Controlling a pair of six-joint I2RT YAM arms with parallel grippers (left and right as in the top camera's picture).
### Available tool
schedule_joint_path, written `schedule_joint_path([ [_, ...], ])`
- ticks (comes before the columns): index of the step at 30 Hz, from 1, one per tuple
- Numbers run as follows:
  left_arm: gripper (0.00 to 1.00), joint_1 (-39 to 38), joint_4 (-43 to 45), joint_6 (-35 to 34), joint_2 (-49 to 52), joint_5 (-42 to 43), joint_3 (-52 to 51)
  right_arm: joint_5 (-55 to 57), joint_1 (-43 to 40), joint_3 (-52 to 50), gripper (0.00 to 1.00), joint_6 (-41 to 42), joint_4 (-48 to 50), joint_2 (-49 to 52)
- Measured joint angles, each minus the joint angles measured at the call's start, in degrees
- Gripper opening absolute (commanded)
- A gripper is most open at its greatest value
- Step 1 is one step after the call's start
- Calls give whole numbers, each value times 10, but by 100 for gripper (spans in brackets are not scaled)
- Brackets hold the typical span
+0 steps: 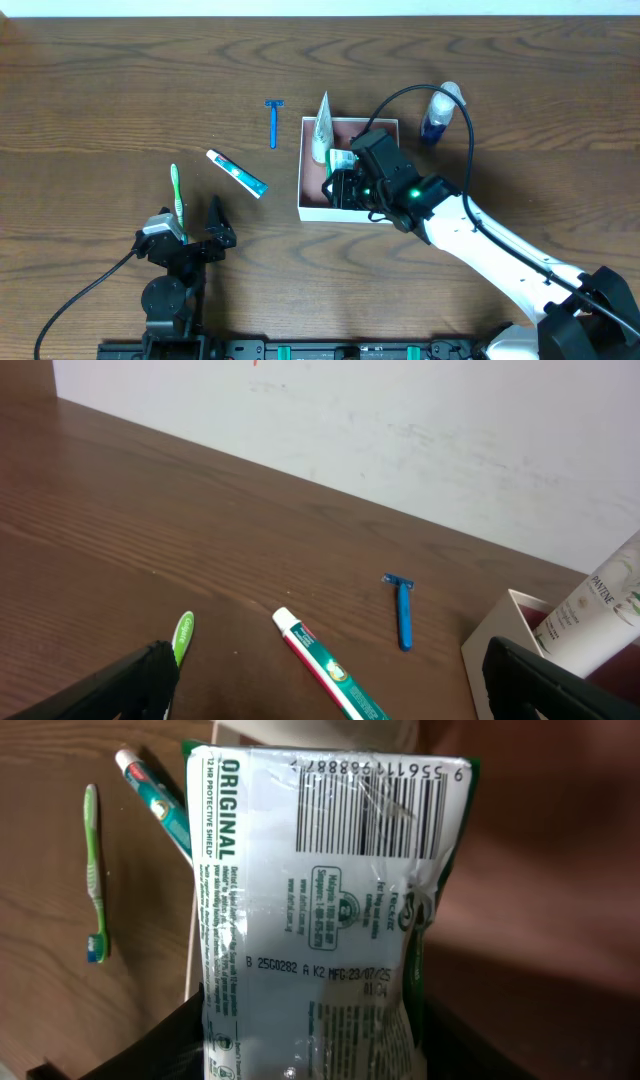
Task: Pack container
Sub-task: 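Lower the soap bar flat onto the box floor and release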
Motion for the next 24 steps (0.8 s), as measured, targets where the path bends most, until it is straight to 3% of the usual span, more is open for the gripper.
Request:
schedule_joint_path([
  [24,98,0,0,0,0,0,0,1,25,0,20,15,81,87],
])
